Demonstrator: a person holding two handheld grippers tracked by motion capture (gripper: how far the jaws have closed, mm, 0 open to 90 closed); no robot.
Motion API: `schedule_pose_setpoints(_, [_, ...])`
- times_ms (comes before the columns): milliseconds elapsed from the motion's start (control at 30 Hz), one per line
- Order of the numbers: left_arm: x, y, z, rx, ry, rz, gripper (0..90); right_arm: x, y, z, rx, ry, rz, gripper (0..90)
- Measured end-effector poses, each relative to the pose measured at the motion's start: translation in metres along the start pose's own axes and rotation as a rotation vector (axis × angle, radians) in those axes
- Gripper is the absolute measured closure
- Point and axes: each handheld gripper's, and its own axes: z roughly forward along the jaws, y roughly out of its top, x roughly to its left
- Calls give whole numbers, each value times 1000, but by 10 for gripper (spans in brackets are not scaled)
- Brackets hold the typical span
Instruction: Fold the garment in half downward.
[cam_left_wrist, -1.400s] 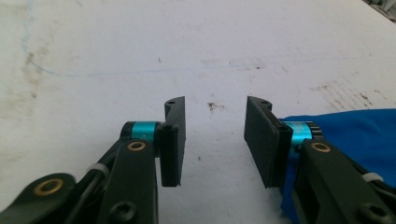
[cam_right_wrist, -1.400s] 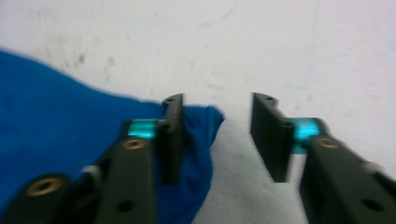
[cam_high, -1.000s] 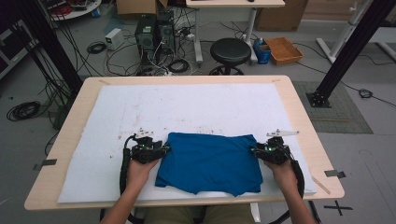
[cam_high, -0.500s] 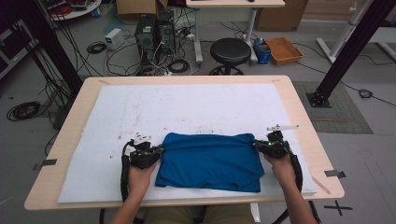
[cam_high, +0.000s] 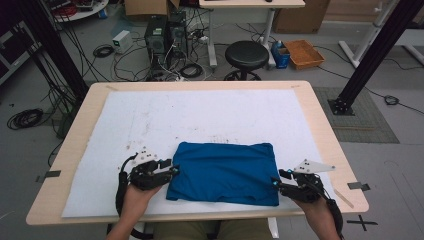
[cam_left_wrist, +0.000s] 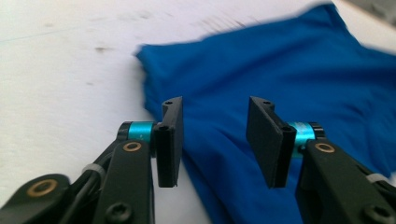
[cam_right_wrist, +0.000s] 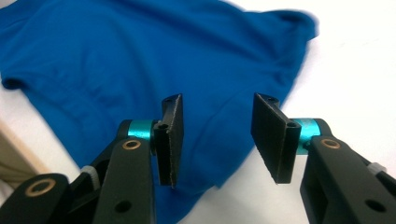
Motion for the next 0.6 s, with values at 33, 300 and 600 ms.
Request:
schedule_pose_setpoints(33, [-3, -3, 0, 13, -22, 21, 601, 0, 0, 2, 4, 0, -9, 546])
schedule_pose_setpoints(300, [-10, -17, 14, 138, -30, 150, 795, 8, -6, 14, 91, 40, -107, 756])
schedule_pose_setpoints(600, [-6, -10, 1, 137, 23, 72, 883, 12, -5, 7, 134, 102, -98, 821])
